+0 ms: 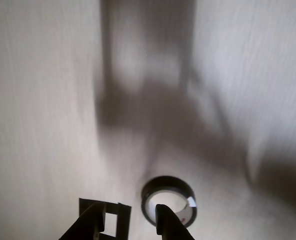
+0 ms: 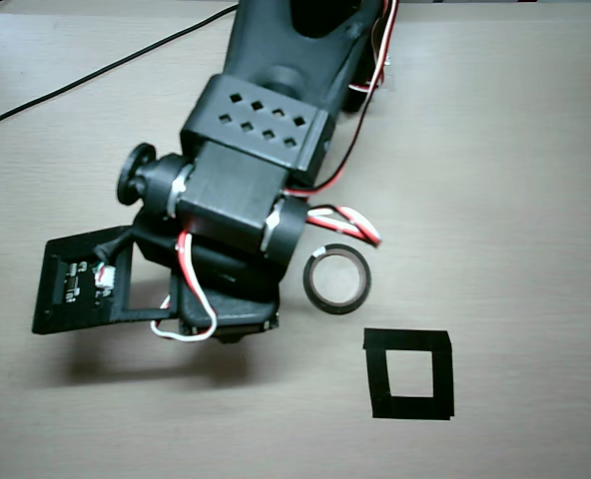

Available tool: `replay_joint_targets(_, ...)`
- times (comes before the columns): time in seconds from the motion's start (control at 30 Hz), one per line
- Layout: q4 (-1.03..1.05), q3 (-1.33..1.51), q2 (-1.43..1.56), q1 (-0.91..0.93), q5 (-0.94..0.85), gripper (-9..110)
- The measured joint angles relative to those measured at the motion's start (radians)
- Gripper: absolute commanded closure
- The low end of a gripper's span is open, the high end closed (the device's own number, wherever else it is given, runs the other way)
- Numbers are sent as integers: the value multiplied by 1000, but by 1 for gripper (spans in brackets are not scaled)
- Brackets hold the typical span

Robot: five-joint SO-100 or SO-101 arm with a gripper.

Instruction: Grasp a tape and put it in the target area.

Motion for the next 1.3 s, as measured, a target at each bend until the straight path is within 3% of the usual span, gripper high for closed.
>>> replay_joint_targets(1.3,-43,126,66,15,-9,91)
